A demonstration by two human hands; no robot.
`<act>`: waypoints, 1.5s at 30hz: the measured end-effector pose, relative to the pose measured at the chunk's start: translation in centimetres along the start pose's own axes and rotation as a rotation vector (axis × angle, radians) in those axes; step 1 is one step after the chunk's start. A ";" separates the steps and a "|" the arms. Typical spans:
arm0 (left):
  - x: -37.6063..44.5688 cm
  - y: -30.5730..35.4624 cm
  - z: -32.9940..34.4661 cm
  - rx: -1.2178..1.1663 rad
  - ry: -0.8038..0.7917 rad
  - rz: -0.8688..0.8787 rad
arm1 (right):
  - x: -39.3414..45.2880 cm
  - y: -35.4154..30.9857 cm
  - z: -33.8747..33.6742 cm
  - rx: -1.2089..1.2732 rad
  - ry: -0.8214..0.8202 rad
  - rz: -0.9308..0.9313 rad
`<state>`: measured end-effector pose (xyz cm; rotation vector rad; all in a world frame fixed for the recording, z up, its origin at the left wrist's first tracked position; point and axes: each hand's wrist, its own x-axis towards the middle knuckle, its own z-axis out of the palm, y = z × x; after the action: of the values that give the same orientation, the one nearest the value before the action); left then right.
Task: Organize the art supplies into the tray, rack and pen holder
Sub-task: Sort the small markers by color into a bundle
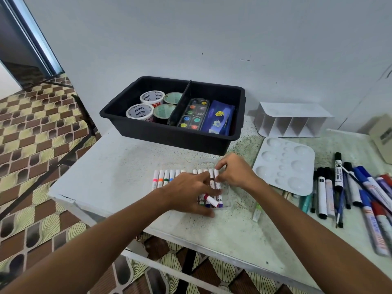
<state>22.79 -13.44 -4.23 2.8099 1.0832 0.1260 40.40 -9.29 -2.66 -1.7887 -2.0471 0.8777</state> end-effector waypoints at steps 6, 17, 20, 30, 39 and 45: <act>0.1 -0.1 -0.7 -0.275 0.051 -0.186 | -1.3 0.0 -1.3 0.355 0.123 -0.134; 1.8 0.9 -1.3 -0.736 0.160 -0.434 | -3.0 -0.2 -2.1 0.722 0.009 -0.331; 1.4 0.7 -1.0 -0.735 0.277 -0.425 | -2.0 0.7 -2.4 0.792 0.134 -0.155; 0.2 0.0 1.2 -0.089 0.266 0.008 | -0.2 1.4 -1.4 0.302 0.072 -0.002; 0.6 0.6 2.1 0.050 0.241 0.141 | -0.2 1.9 -0.2 0.238 0.027 -0.033; 0.6 0.2 2.2 0.060 0.213 0.145 | -0.6 2.8 -0.7 0.228 -0.048 -0.052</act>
<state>23.64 -13.37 -6.32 2.9814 0.9342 0.4226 43.10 -9.57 -3.67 -1.6014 -1.9244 1.0993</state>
